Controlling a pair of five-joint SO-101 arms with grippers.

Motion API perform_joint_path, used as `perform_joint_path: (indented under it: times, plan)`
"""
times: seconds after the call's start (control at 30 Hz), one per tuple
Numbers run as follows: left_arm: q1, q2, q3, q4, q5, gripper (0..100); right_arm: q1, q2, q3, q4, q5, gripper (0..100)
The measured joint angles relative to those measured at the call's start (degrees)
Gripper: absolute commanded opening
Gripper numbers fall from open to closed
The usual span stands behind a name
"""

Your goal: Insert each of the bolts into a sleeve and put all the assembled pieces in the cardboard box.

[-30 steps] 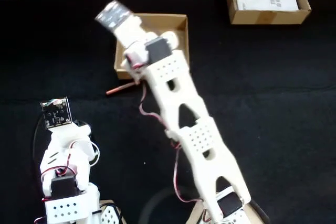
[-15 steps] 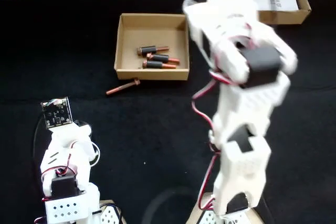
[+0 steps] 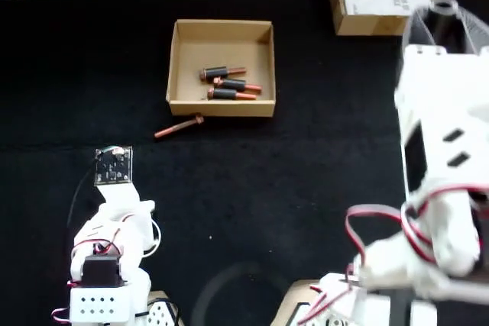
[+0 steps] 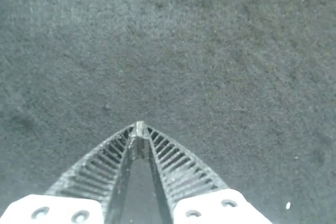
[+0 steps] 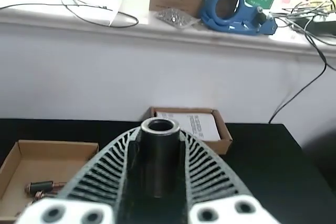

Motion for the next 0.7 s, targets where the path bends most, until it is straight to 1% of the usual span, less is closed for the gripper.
perform_joint_path:
  times: [0.2,0.3,0.4,0.47,0.53,0.63,0.7]
  plan:
    - [0.18,0.00,0.00,-0.70,0.00,1,0.18,-20.92,27.87,0.00,0.00,0.8]
    - [-1.14,0.00,-0.35,-1.23,0.00,1,0.26,-30.77,42.55,0.00,0.00,0.8]
    - [-1.41,0.00,-2.73,-1.23,0.00,1,3.08,-39.47,57.58,-2.73,0.00,0.8]
    - [-1.41,0.00,-6.42,-1.23,0.00,1,7.03,-44.75,68.22,-7.03,0.00,0.8]
    - [-1.05,0.00,-10.90,-1.23,0.00,1,11.34,-49.67,79.38,-13.45,0.00,0.8]
    - [1.76,0.00,-17.76,-1.23,0.00,1,17.67,-56.09,96.44,-24.53,0.00,0.8]
    - [4.84,0.00,-20.92,-1.23,0.00,1,21.45,-59.96,107.34,-31.38,0.00,0.8]
